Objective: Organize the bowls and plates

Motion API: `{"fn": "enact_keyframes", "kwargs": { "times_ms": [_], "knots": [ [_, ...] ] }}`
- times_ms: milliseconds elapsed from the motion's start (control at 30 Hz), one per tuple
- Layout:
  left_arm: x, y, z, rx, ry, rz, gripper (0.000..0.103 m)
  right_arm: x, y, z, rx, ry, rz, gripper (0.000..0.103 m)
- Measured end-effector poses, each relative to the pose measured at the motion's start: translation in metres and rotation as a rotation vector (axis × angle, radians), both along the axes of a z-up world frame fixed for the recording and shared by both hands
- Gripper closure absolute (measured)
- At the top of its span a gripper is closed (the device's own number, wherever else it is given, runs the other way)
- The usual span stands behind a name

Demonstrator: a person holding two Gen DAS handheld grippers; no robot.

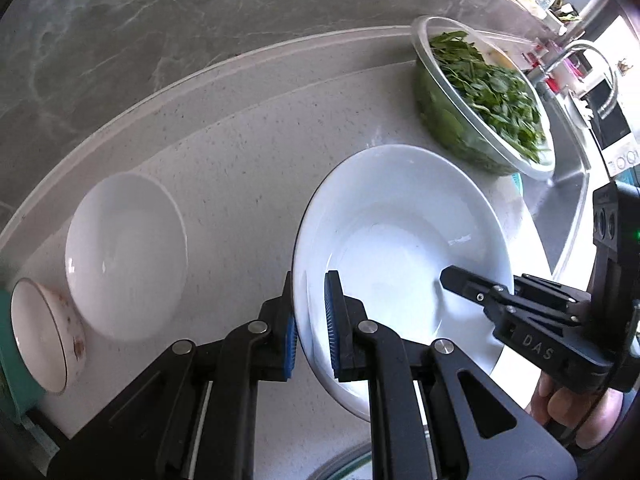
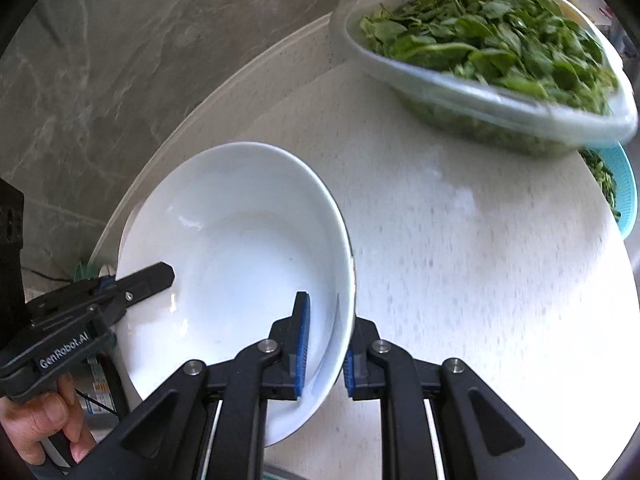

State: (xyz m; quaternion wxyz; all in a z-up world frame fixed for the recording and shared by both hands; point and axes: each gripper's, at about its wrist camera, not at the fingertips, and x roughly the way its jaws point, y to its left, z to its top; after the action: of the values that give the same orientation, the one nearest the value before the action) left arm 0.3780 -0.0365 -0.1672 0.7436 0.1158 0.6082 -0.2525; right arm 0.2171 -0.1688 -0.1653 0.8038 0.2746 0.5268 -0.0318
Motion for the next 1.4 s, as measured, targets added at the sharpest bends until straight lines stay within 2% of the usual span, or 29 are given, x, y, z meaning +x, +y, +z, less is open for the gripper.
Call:
{"fn": "enact_keyframes", "kwargs": {
  "times_ms": [133,633,900,1200,1300,1367,1400],
  "knots": [
    [-0.024,0.019,0.005,0.004,-0.003,0.012,0.093,-0.008,0.010,-0.003,-0.005,0.009,0.022,0.087],
    [-0.074,0.070,-0.040,-0.005,0.004,0.070,0.093,-0.030,0.058,-0.028,-0.081,0.001,0.097,0.087],
    [-0.085,0.079,-0.058,-0.022,0.009,0.097,0.093,-0.037,0.058,-0.042,-0.083,0.015,0.110,0.087],
    [-0.081,0.078,-0.063,-0.044,0.008,0.117,0.092,-0.033,0.061,-0.045,-0.119,-0.002,0.126,0.086],
    [-0.081,0.086,-0.057,-0.091,0.000,0.144,0.082,-0.032,0.061,-0.044,-0.115,-0.006,0.136,0.083],
    [-0.082,0.089,-0.049,-0.111,-0.021,0.157,0.056,-0.033,0.059,-0.040,-0.117,-0.015,0.131,0.061],
    [-0.084,0.096,-0.040,-0.141,-0.044,0.176,0.030,-0.035,0.056,-0.038,-0.121,-0.021,0.125,0.056]
  ]
}}
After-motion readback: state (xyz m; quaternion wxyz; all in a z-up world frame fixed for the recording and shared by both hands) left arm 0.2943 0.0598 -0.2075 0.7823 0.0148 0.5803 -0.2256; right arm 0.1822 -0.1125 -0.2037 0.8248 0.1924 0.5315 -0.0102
